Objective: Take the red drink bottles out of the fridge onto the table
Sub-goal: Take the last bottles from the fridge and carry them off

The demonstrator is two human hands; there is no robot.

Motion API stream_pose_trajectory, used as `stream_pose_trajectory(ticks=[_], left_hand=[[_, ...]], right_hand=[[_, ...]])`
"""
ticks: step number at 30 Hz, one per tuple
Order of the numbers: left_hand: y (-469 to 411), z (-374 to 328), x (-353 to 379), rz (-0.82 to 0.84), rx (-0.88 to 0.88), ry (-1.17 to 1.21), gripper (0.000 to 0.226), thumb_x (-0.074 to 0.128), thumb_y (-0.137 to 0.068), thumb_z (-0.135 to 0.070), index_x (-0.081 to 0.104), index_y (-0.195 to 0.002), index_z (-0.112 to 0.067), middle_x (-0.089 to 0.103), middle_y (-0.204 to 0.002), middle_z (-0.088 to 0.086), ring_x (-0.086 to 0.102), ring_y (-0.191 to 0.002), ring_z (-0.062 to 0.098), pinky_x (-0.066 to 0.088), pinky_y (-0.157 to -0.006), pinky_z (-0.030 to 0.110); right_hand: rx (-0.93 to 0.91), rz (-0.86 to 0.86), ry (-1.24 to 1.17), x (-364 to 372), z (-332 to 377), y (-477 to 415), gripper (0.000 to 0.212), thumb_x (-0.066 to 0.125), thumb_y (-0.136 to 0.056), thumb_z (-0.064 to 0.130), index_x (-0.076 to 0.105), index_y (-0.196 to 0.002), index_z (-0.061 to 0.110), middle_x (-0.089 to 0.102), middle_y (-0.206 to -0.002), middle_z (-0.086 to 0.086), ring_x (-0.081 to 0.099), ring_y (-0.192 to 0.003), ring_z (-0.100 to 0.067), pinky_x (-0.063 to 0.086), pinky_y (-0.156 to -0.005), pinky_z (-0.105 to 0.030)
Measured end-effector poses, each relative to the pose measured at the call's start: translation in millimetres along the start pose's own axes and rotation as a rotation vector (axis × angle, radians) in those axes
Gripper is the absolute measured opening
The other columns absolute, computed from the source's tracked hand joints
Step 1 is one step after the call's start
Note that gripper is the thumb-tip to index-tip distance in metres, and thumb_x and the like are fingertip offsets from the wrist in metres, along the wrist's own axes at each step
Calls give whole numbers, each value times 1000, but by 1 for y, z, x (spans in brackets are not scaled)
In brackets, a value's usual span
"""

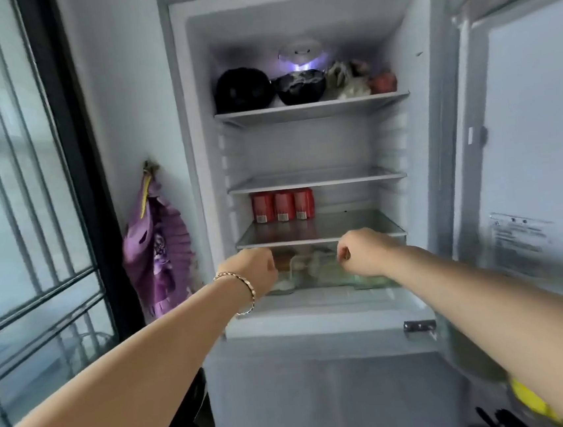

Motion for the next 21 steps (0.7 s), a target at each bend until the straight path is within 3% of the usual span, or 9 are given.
stream_pose_trajectory(ticks=[3, 9, 16, 21], left_hand=[[-78, -4, 3, -47, -42, 106, 17, 39, -92, -21, 54, -85, -24, 64, -103, 5, 59, -89, 27, 49, -78, 31], [-202, 0, 7, -193, -108, 220, 18, 39, -92, -22, 57, -88, -22, 59, -87, 0, 55, -79, 23, 46, -71, 28], [-279, 20, 63, -237, -101, 225, 21, 46, -92, -23, 60, -106, -16, 61, -112, 4, 58, -101, 25, 46, -82, 32], [-311, 27, 114, -77, -61, 275, 28, 50, -90, -29, 62, -113, -19, 57, -120, 2, 57, -105, 22, 49, -91, 34]], right_hand=[[25, -15, 22, -3, -33, -70, 21, 50, -88, 16, 68, -98, 19, 68, -107, -3, 63, -98, -26, 53, -84, -33], [78, -80, -94, -3, -79, -196, 18, 51, -87, 13, 68, -91, 19, 69, -104, -3, 63, -97, -26, 52, -82, -32], [173, -131, -306, 47, -101, -286, 12, 54, -89, 18, 63, -92, 11, 64, -96, -7, 61, -86, -24, 43, -67, -26], [280, -115, -510, 69, -103, -338, 36, 57, -92, 20, 54, -125, 3, 58, -127, -13, 56, -115, -25, 38, -79, -22]])
Point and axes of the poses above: each hand's wrist, its own y-axis away from the middle knuckle, its own x-axis out of the palm, z = x × y, the point moved 7 cm from there along -y, towards the middle knuckle
